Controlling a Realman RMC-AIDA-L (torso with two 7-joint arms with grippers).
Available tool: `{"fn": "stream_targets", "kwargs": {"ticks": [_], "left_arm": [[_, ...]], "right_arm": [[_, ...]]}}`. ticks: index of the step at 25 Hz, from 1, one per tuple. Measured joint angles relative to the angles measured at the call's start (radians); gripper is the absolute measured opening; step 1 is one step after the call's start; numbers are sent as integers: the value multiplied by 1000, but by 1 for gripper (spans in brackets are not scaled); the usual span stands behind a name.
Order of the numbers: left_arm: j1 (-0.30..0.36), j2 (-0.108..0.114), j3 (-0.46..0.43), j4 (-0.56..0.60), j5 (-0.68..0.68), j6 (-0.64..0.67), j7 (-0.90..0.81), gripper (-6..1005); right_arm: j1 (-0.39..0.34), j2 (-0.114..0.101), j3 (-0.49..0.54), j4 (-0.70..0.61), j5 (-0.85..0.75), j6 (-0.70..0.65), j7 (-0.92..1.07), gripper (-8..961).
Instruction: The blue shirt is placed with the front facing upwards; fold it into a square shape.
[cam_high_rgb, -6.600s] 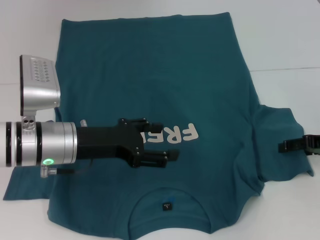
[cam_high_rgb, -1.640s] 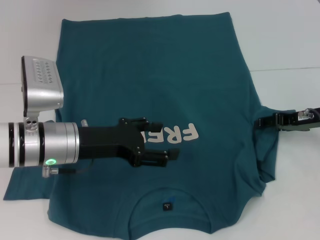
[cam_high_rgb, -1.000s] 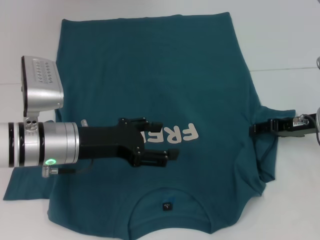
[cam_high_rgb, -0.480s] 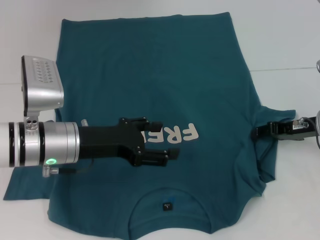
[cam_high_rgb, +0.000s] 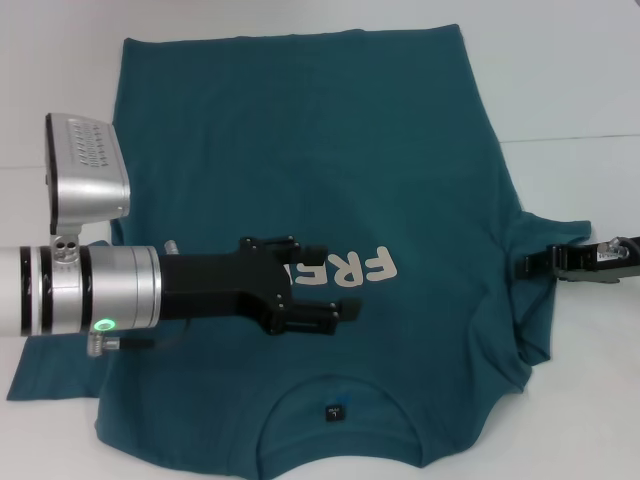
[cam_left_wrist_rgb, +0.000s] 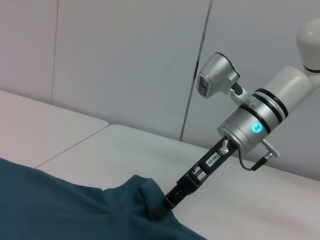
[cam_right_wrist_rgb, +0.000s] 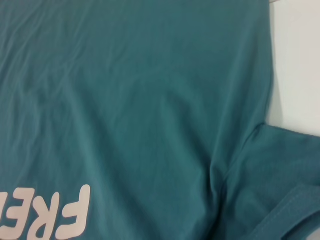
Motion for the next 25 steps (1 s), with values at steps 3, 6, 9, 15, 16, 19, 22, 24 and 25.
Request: {"fn": "stream_targets", "kwargs": {"ticks": [3, 6, 9, 15, 16, 19, 22, 24, 25], "left_arm": [[-1, -1, 0, 0, 0, 0, 0, 874], [-2, -3, 0, -1, 0, 0, 0, 874], [-2, -3, 0, -1, 0, 0, -1, 874], [-1, -3, -3, -1, 0, 0, 0, 874], [-1, -3, -4, -1, 0, 0, 0, 874], [1, -3, -5, -1, 0, 0, 1, 874], [0, -3, -5, 0, 0, 0, 3, 874], [0, -4, -5, 1, 0, 0, 4, 874], [0, -4, -5, 0, 0, 0, 4, 874]], "right_arm": [[0, 0, 0, 0, 1, -1, -7, 389], [-1, 1, -6, -1, 1, -2, -10, 319], [-1, 2, -9, -1, 1, -2, -23, 248], [-1, 3, -3, -9, 2, -24, -35, 116], [-4, 3, -2, -16, 3, -31, -35, 96], [-18, 3, -1, -42, 10, -46, -34, 39], [-33, 2, 0, -68, 12, -63, -31, 31], [-45, 1, 0, -84, 12, -76, -29, 31], [-52, 0, 1, -94, 13, -84, -28, 31]]}}
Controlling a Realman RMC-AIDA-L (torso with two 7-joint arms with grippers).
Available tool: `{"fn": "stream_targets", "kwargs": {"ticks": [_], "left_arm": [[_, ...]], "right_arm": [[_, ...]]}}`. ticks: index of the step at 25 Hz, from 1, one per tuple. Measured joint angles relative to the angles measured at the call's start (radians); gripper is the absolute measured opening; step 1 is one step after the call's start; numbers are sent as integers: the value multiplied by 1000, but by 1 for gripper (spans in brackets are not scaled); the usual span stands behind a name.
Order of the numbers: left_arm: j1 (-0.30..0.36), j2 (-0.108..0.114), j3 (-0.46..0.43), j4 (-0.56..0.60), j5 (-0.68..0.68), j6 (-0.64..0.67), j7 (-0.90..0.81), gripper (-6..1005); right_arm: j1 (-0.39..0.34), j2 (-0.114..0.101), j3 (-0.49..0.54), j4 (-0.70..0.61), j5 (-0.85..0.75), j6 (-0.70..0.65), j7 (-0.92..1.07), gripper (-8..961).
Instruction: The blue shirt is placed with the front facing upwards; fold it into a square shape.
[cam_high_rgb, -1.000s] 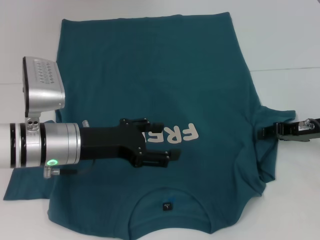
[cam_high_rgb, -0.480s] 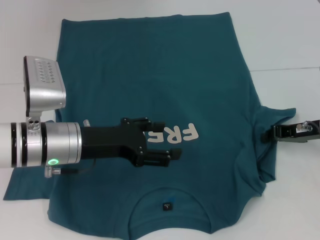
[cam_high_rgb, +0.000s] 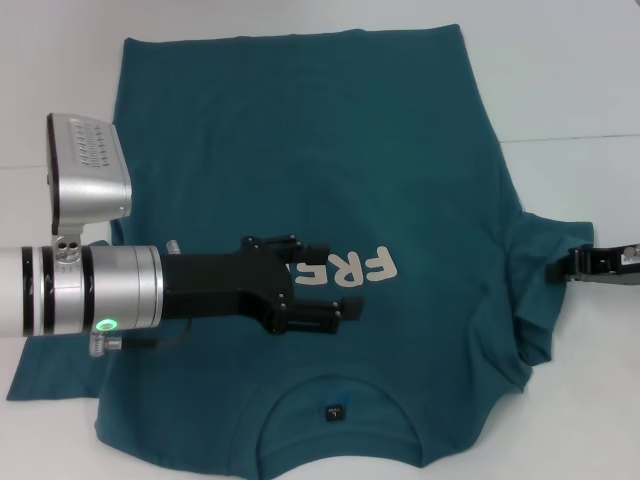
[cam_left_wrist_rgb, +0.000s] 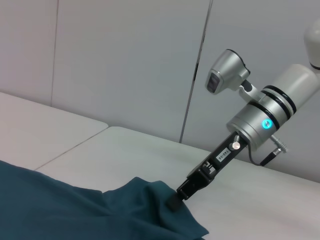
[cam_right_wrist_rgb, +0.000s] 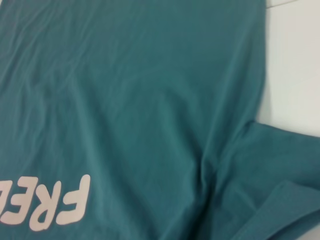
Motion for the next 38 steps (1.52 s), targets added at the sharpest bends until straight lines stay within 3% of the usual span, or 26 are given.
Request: {"fn": "stream_targets", "kwargs": {"ticks": [16, 31, 38], "left_arm": [[-7, -8, 4, -2, 0, -1, -4, 874], [-13, -11, -3, -2, -4, -1, -7, 874], [-13, -11, -4, -2, -4, -1, -7, 874]], "right_arm": [[-99, -22, 35, -89, 1, -99, 2, 31], [-108, -60, 34, -91, -16, -92, 5, 32], [-108, -63, 38, -93, -52, -101, 6, 32]]}}
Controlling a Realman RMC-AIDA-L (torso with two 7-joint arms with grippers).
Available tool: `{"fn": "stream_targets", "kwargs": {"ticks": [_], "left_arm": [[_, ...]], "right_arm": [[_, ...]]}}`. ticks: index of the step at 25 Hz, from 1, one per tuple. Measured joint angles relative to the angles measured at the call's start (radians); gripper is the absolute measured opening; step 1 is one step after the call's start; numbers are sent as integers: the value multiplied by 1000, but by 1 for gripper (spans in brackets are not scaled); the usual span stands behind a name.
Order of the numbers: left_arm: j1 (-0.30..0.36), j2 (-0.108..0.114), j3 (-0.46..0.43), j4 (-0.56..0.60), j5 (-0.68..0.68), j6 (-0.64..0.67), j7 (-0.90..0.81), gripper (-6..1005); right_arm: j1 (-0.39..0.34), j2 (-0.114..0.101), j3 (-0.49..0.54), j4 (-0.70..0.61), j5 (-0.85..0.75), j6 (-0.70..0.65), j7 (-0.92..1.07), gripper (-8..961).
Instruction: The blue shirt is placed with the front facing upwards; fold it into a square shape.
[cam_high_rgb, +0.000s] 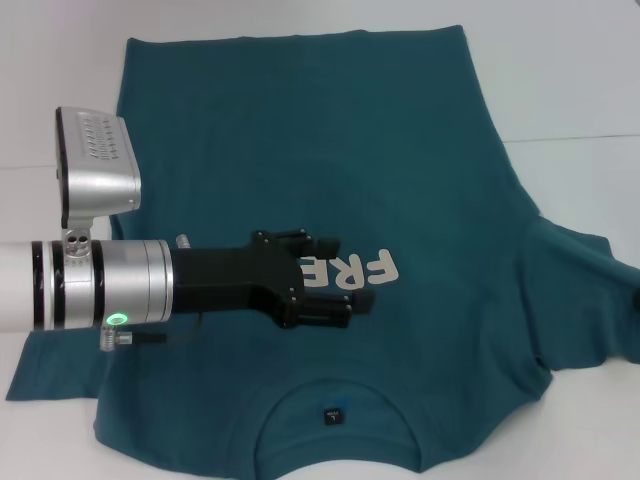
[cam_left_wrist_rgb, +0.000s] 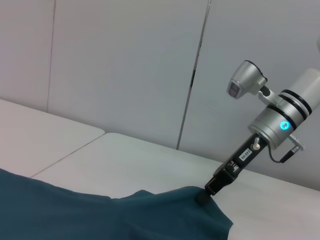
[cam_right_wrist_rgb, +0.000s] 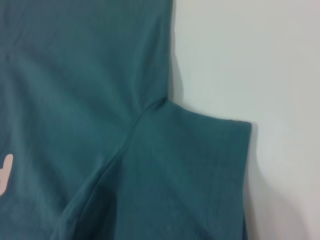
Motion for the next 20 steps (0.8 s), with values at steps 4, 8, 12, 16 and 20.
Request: {"fn": "stream_targets", "kwargs": {"ticks": [4, 8, 12, 16, 20], "left_arm": [[0, 0, 0, 0, 0, 0, 0, 874], [0, 0, 0, 0, 0, 0, 0, 874], [1, -2, 0, 0, -1, -1, 0, 874], [0, -9, 0, 0, 1, -9, 0, 874], [0, -11, 2, 0, 1, -10, 0, 874]], "right_arm": [[-9, -1, 1, -14, -13, -7, 1, 32], [-27, -1, 2, -55, -14, -3, 10, 31], [-29, 0, 2, -63, -14, 1, 9, 31], [-25, 7, -3, -63, -18, 30, 4, 31], [-11, 11, -8, -63, -43, 72, 2, 31]]}}
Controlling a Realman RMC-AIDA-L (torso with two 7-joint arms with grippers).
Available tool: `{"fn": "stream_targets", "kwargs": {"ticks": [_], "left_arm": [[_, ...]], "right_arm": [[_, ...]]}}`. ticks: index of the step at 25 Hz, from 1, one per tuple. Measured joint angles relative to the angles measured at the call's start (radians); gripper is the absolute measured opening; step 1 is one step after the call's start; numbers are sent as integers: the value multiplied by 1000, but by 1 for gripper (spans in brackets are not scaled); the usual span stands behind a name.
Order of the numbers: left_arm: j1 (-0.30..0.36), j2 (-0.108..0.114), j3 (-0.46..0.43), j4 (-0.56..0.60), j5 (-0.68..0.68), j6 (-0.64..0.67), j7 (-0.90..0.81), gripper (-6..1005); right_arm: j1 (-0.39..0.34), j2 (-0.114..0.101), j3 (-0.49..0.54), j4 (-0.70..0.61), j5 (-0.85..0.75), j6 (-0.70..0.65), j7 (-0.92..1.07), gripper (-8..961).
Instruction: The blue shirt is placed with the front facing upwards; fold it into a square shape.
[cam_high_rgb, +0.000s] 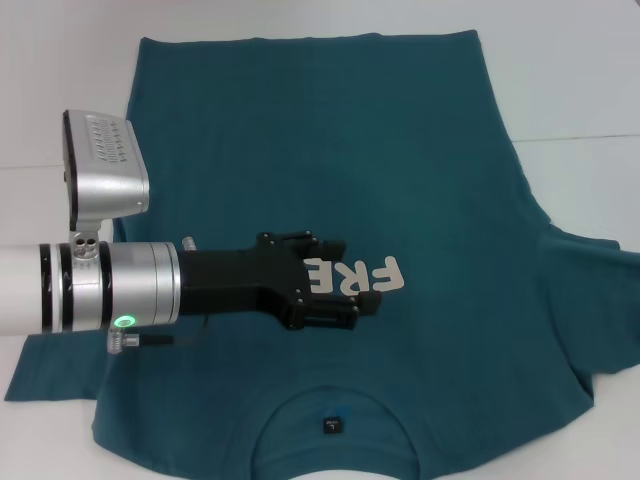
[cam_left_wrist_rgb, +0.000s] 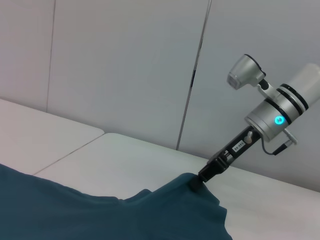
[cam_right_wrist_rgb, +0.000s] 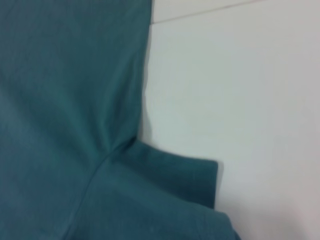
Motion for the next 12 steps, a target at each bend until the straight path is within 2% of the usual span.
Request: {"fn": "stream_targets", "kwargs": {"ticks": [12], "left_arm": [[0, -4, -1, 0, 1, -3, -8, 874]], "right_arm": [[49, 27, -5, 10, -6, 72, -33, 31]]}}
